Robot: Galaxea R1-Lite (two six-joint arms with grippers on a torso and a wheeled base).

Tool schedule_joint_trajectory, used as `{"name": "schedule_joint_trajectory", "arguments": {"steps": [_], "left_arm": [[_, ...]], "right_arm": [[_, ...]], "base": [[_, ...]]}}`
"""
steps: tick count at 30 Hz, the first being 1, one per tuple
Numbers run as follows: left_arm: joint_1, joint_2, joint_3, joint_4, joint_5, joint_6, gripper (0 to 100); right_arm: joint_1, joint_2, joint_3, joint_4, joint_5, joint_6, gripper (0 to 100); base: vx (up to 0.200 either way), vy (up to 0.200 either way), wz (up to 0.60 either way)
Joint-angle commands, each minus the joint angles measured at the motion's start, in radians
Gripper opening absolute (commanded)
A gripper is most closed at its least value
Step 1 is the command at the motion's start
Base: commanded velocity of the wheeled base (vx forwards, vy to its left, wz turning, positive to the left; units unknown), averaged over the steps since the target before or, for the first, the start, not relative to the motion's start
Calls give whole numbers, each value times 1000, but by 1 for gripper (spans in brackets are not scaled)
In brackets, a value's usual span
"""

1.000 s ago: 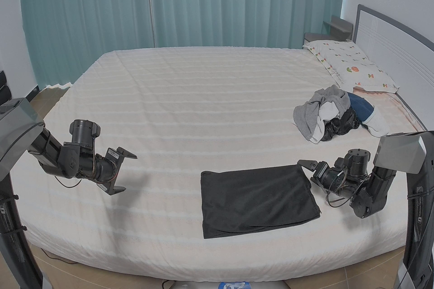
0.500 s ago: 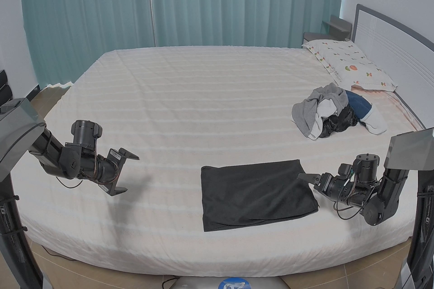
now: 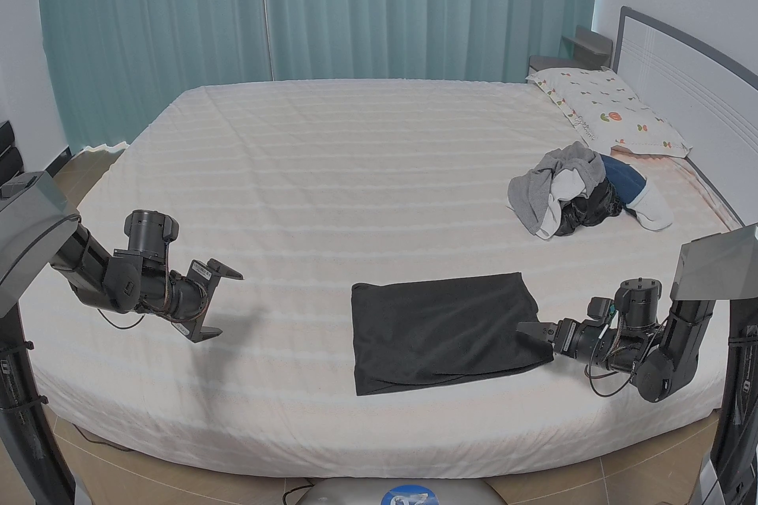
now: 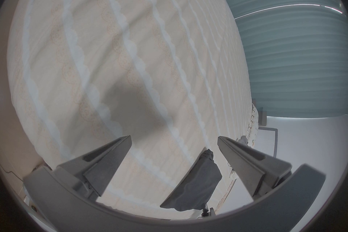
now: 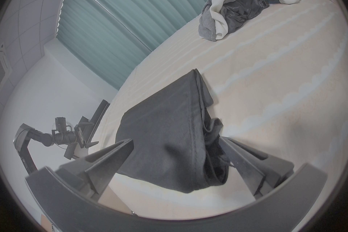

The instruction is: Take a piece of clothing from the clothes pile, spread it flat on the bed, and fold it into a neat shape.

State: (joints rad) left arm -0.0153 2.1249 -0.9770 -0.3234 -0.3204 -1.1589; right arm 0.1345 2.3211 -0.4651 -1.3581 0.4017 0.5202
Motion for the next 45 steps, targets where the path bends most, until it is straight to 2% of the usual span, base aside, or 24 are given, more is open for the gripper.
{"name": "schedule_joint_trajectory", "arguments": {"steps": [1,7,18,27,45], "left_arm": [[0,4,-3,-2,0,-1,100],[0,9,-9,0,0,-1,100],[0,13,-19,-2,0,-5,100],[0,13,-19,-2,0,-7,100],[0,13,-19,-2,0,-7,100]], "right_arm": [[2,-5,13,2,0,-5,0],[14,0,20,20,0,-42,0],[-21,-34,33,50,0,-95,0],[-42,-31,34,116,0,-180,0],[-58,-20,26,116,0,-184,0]], "base": [[0,0,0],[0,0,0],[0,0,0],[0,0,0],[0,0,0]]}}
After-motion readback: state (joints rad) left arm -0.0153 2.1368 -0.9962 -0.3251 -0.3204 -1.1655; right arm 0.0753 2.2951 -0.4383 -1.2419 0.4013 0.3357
